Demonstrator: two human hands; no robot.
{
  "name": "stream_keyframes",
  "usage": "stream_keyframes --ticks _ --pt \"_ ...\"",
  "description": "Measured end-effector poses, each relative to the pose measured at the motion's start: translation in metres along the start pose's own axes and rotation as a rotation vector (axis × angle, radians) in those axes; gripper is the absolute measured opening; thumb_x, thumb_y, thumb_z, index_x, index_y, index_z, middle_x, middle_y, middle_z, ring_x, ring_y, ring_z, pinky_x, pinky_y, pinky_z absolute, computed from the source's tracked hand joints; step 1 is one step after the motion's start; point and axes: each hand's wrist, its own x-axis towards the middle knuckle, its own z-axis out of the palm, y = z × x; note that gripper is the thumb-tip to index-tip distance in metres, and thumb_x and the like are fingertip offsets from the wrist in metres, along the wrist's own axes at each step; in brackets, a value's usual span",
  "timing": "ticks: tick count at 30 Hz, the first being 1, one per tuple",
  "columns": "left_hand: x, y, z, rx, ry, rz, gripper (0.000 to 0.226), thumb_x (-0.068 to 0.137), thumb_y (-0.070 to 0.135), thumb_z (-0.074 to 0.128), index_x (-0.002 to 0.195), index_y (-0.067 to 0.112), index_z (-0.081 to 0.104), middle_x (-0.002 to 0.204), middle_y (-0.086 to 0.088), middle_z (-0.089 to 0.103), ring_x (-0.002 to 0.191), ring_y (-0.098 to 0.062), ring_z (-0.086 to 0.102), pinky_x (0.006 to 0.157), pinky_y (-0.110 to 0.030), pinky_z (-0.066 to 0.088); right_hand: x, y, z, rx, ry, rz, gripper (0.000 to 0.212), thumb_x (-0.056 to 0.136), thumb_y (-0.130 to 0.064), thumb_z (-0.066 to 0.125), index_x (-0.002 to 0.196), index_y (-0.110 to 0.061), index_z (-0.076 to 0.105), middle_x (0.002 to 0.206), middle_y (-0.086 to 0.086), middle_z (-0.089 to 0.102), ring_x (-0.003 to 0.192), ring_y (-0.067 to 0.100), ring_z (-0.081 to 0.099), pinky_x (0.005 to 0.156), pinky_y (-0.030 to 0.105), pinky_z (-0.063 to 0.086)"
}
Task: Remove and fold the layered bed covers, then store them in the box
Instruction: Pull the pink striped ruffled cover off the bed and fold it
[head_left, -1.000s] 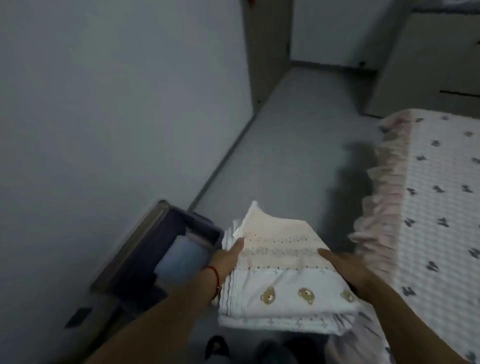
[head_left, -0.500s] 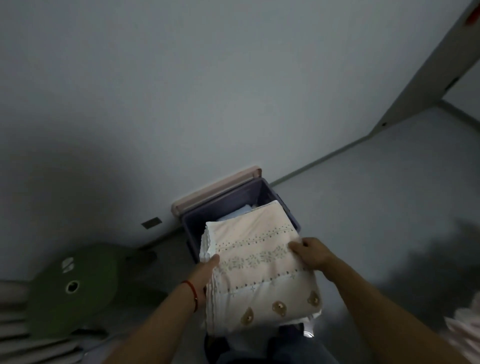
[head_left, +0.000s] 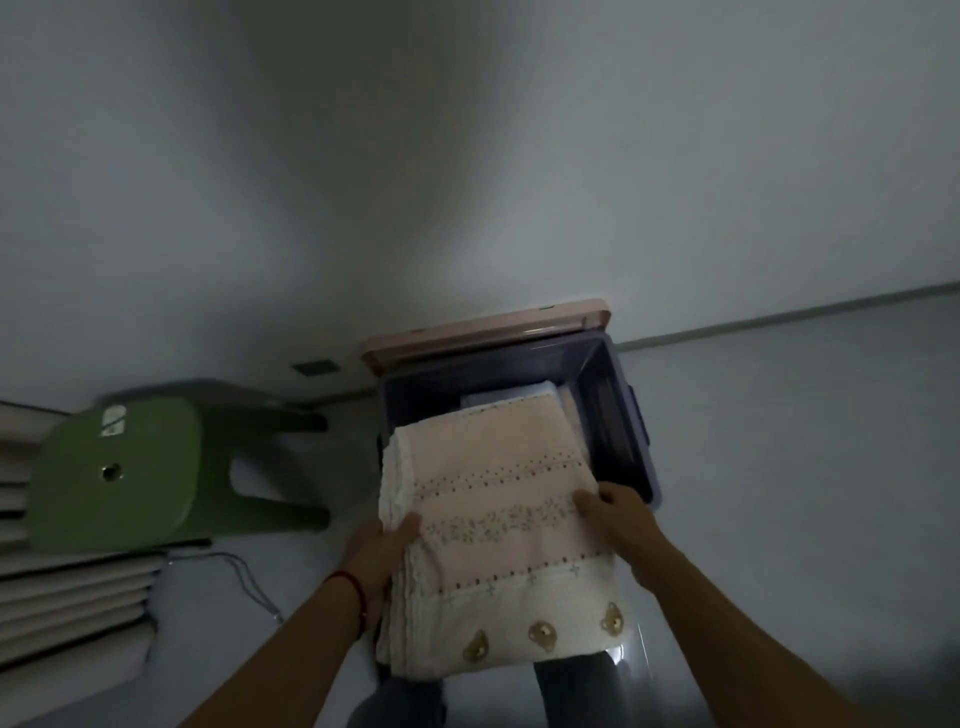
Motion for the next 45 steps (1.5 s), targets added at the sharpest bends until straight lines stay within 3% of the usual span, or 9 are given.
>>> stream_keyframes --ticks 4,17,21,29,32,34,36,39,45 --pt "0.085 0.012 0.047 0.034 -0.01 0.081 0.048 0.092 0.046 0.066 0.135 0.029 0.054 0.121 0.002 0.066 0.112 -0.022 0.063 0.108 -0.045 0.047 0.098 0.012 -0.014 0.069 0.066 0.011 0.022 0.099 -0.031 0.06 0.109 -0.014 0.068 0.108 0.007 0.07 0.099 0.026 0.066 0.091 0.048 0.057" --pt "0.437 -0.086 0.127 0.162 0.154 0.203 0.064 0.096 0.053 0.057 0.149 0.02 0.046 0.141 0.002 0.055 0.123 -0.021 0.056 0.109 -0.038 0.044 0.418 0.13 0.048 0.134 0.136 -0.021 0.02 0.1 -0.027 0.061 0.116 -0.016 0.065 0.106 0.003 0.067 0.098 0.022 0.065 0.088 0.037 0.056" --pt "0.481 -0.116 0.134 0.154 0.192 0.152 0.078 0.094 0.056 0.057 0.157 0.02 0.029 0.156 0.0 0.039 0.138 -0.024 0.043 0.119 -0.042 0.034 0.448 0.153 0.065 -0.019 0.162 -0.076 0.013 0.104 -0.028 0.053 0.111 -0.018 0.057 0.093 -0.005 0.058 0.081 0.01 0.057 0.063 0.019 0.044" --pt "0.465 -0.111 0.129 0.262 0.12 0.256 0.082 0.093 0.041 0.067 0.158 0.027 0.018 0.151 0.006 0.035 0.135 -0.015 0.041 0.114 -0.035 0.034 0.447 0.16 0.059 -0.124 0.239 -0.187 0.032 0.103 -0.035 0.05 0.127 -0.014 0.052 0.107 0.009 0.065 0.097 0.025 0.064 0.081 0.034 0.055" --pt "0.456 -0.098 0.126 0.894 0.191 0.679 0.107 0.086 0.041 0.074 0.158 0.032 -0.005 0.165 -0.01 0.004 0.149 -0.03 0.013 0.121 -0.054 0.015 0.434 0.144 0.057 -0.55 0.156 -0.379 0.09 0.091 -0.058 0.062 0.158 -0.029 0.01 0.163 0.013 0.014 0.146 0.033 0.024 0.117 0.051 0.03" --pt "0.463 -0.091 0.117 1.442 -0.004 0.904 0.128 0.069 0.074 0.07 0.157 0.035 -0.015 0.164 -0.013 -0.022 0.152 -0.038 -0.012 0.117 -0.069 0.005 0.424 0.134 0.06 -1.037 -0.045 -0.509 0.134 0.071 -0.078 0.068 0.154 -0.035 -0.027 0.163 0.007 -0.034 0.151 0.036 -0.026 0.118 0.066 -0.006" --pt "0.476 -0.086 0.109 1.716 -0.148 0.77 0.147 0.051 0.094 0.06 0.153 0.035 -0.026 0.157 -0.01 -0.04 0.146 -0.039 -0.031 0.112 -0.076 -0.001 0.429 0.14 0.065 -1.348 -0.124 -0.524 0.155 0.056 -0.083 0.073 0.147 -0.032 -0.041 0.152 0.008 -0.052 0.142 0.038 -0.043 0.112 0.073 -0.016" --pt "0.494 -0.097 0.117 1.705 -0.15 0.526 0.156 0.046 0.089 0.072 0.144 0.041 -0.04 0.145 -0.001 -0.057 0.141 -0.042 -0.038 0.108 -0.08 -0.006 0.453 0.158 0.074 -1.387 -0.157 -0.456 0.16 0.053 -0.076 0.081 0.148 -0.031 -0.04 0.151 0.008 -0.052 0.143 0.037 -0.042 0.115 0.072 -0.011" --pt "0.459 -0.099 0.166 1.759 -0.001 0.256 0.139 0.073 0.065 0.076 0.148 0.033 -0.037 0.151 -0.011 -0.049 0.143 -0.051 -0.027 0.103 -0.085 0.002 0.447 0.155 0.092 -1.319 -0.193 -0.335 0.15 0.065 -0.062 0.084 0.15 -0.033 -0.036 0.155 0.008 -0.047 0.144 0.036 -0.039 0.114 0.071 -0.015"
